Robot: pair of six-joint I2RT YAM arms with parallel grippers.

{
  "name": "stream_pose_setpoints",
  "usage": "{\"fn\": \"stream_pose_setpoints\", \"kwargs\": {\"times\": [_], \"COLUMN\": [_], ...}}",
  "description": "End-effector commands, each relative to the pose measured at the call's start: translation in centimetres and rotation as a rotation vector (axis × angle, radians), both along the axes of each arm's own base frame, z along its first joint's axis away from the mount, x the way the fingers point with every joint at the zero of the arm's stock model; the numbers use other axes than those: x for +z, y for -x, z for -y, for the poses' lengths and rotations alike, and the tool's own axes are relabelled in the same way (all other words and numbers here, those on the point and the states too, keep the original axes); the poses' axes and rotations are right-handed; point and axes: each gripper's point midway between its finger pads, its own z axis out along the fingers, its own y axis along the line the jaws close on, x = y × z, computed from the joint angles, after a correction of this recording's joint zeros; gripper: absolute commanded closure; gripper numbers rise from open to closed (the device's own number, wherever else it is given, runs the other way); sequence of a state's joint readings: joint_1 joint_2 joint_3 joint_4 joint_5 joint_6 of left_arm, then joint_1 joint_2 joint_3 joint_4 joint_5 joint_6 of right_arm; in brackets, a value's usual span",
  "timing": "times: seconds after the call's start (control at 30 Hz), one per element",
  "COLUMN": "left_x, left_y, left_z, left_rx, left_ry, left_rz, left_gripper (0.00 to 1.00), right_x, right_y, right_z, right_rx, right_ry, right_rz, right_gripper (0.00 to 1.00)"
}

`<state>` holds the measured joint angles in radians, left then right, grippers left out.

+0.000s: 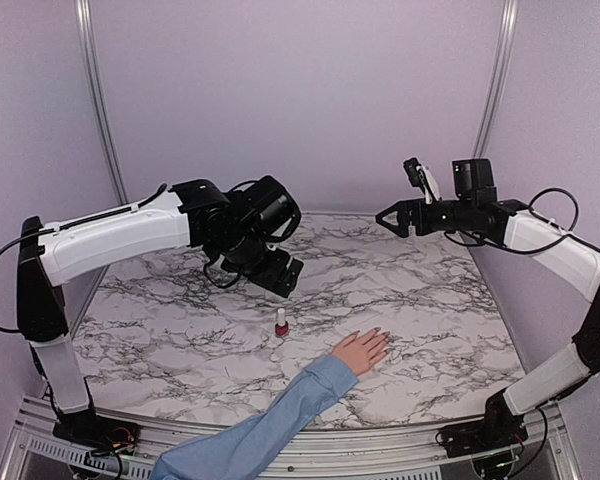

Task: Paint the nails
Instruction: Pick up the nail polish bottle from the center of the board.

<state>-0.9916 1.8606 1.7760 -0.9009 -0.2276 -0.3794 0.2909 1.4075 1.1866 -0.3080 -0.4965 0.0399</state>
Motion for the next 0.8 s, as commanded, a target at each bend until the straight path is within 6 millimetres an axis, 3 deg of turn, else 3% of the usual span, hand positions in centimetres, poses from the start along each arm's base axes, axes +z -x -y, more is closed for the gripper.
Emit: {"fn": "stream_pose_setpoints", "kwargs": {"times": [0.0, 0.13, 0.37, 0.47, 0.77], "left_x": [4.0, 5.8, 4.1, 3.8, 1.3], "left_y": [-2.0, -2.4, -1.1, -0.1, 2.0], "left_z": [-3.5, -6.8, -12.8, -14.0, -16.7], "left_rx": [0.148, 0.242, 0.391, 0.408, 0.465], "left_ry": [0.106, 0.212, 0.360, 0.401, 0.463], "left_rz": [0.118, 0.213, 0.147, 0.169, 0.167], "left_gripper": [0.01, 0.01, 0.01, 0.01, 0.01], "right_x": [3.8, 4.0, 3.3, 2.8, -1.9], "right_y": [0.2, 0.9, 3.0, 4.4, 9.5], "right_z": [-2.7, -5.3, -10.2, -12.6, -18.9], "right_rx": [0.116, 0.199, 0.339, 0.414, 0.627], "right_ry": [0.032, 0.111, 0.160, 0.162, 0.288], "right_rz": [0.131, 0.161, 0.151, 0.150, 0.103], "right_gripper": [0.01, 0.01, 0.01, 0.01, 0.02]}}
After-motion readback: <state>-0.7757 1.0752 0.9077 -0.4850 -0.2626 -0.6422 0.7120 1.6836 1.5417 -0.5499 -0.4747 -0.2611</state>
